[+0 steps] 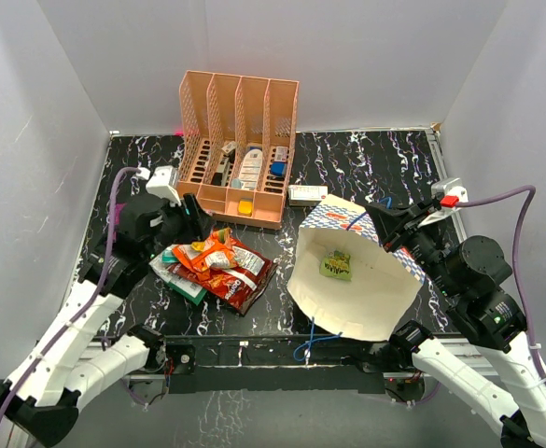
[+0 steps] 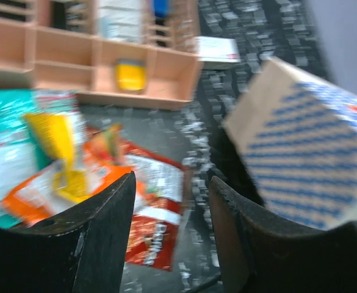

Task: Take the snacks out of the paper bag
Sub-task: Place the snack at the center of the board, then take out the snack from the paper bag.

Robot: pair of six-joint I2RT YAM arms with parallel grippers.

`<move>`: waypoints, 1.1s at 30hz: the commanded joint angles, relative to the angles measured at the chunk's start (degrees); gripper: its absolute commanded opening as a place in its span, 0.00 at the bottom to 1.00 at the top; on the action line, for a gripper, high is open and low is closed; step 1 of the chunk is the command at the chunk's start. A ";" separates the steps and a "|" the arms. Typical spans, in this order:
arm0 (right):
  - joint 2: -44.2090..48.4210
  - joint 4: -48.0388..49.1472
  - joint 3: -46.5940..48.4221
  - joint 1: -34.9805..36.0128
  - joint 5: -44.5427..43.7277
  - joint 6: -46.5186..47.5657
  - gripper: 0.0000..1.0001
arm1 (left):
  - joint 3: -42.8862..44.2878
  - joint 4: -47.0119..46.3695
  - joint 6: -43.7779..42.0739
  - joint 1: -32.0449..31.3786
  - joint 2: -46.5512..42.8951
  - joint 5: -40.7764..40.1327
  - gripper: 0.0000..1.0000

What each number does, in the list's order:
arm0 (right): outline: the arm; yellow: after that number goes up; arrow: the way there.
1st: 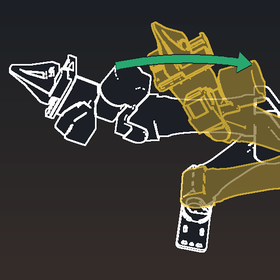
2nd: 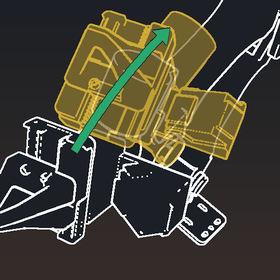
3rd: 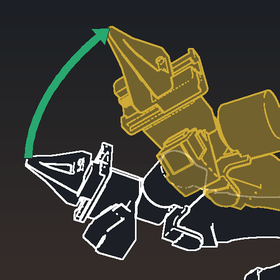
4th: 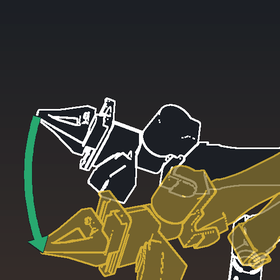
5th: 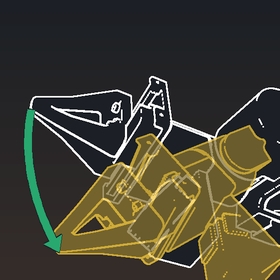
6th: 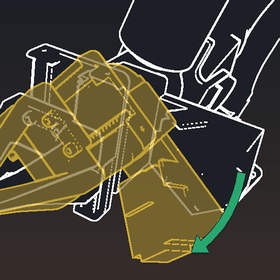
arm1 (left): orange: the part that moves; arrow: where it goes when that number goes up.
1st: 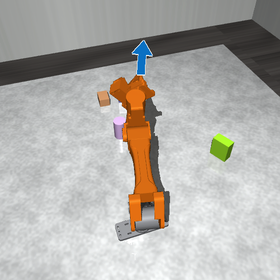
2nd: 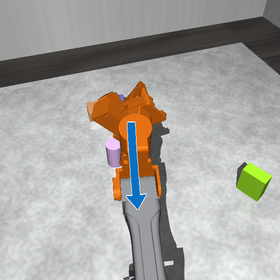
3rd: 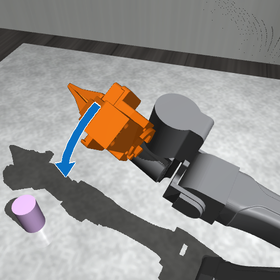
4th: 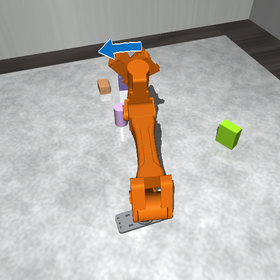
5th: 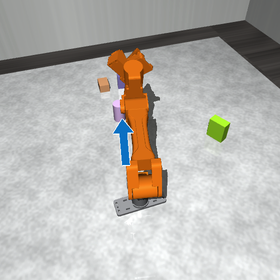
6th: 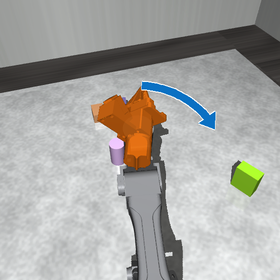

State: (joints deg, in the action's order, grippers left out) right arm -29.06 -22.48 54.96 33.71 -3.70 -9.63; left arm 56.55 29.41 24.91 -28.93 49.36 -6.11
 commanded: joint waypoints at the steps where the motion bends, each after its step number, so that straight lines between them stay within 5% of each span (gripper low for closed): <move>1: 0.43 3.24 0.76 0.17 0.11 -1.11 0.07 | -0.94 -10.93 6.83 0.20 -0.14 20.76 0.49; 7: 0.41 2.79 1.35 0.21 0.25 -1.06 0.07 | -4.24 -21.61 14.00 -5.23 1.70 21.61 0.54; 18: -0.03 2.92 1.47 0.18 0.12 -1.01 0.07 | -3.50 -37.59 4.28 -39.61 10.58 -2.79 0.57; 23: 0.35 2.79 1.26 0.21 -0.40 -0.77 0.07 | 1.72 -38.17 -5.78 -55.45 22.15 -21.71 0.57; 28: 0.60 2.70 1.09 0.14 -0.19 -0.91 0.07 | 12.57 -27.48 -0.36 -57.64 38.00 -37.34 0.57; 33: 1.11 2.30 1.00 0.21 -0.31 -1.04 0.07 | 13.21 -34.91 -4.81 -57.64 46.84 -39.60 0.59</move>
State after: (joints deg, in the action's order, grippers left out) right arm -29.02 -22.48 54.96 33.69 -3.49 -10.50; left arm 69.06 -2.44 23.00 -86.89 93.21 -36.56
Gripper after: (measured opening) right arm 0.077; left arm 0.581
